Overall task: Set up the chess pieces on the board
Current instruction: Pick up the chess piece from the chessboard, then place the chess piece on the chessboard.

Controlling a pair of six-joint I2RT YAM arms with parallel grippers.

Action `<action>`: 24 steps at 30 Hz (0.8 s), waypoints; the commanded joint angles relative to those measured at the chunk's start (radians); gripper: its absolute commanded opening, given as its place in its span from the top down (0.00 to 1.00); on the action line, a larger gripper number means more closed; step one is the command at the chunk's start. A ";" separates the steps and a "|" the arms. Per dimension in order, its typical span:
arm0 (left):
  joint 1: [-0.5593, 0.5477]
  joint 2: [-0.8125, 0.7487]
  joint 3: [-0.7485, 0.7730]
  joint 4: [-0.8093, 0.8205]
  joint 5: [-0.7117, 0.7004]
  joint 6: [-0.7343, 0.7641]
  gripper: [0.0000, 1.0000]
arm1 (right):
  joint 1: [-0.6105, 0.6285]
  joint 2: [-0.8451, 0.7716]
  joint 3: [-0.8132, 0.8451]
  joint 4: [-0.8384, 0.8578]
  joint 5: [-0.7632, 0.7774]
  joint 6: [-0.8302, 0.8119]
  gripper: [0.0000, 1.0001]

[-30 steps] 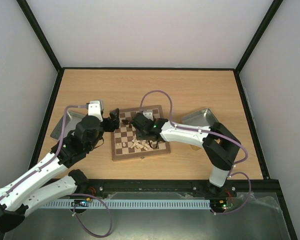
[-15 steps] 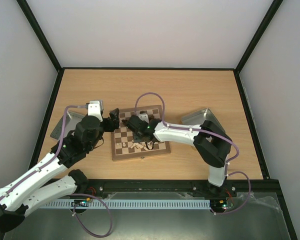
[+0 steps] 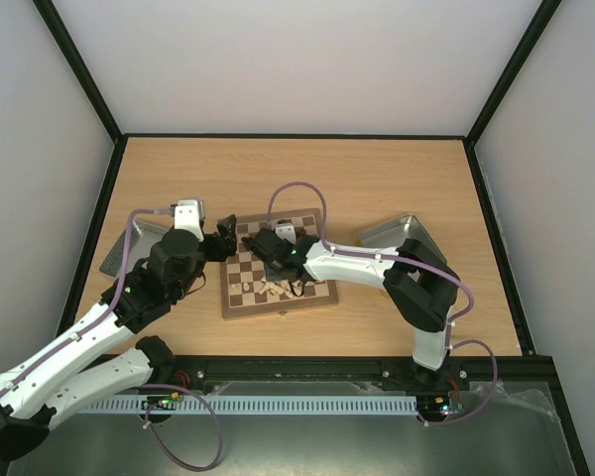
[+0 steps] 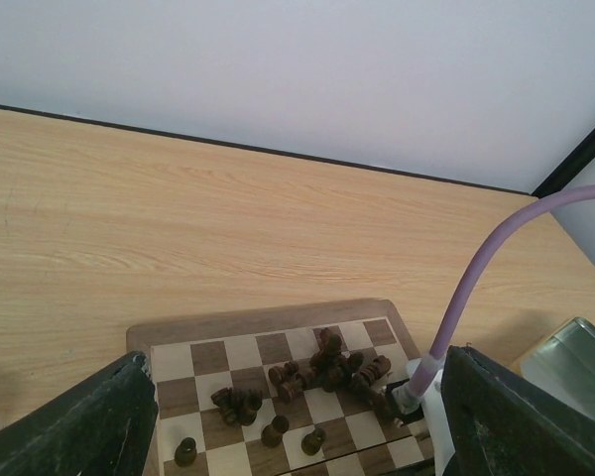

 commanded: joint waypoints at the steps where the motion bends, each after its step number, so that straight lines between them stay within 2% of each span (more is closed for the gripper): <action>1: 0.000 -0.005 -0.011 0.002 -0.021 0.003 0.20 | 0.004 -0.053 -0.001 -0.015 0.076 0.026 0.91; 9: 0.000 0.001 -0.013 0.006 -0.016 -0.001 0.20 | 0.005 -0.169 -0.062 0.021 0.135 0.069 0.93; 16: 0.000 0.012 -0.017 0.015 -0.003 -0.006 0.20 | 0.004 -0.290 -0.201 0.015 0.138 0.135 0.93; 24: 0.000 0.022 -0.018 0.018 0.006 -0.010 0.20 | 0.005 -0.292 -0.279 0.020 0.103 0.187 0.92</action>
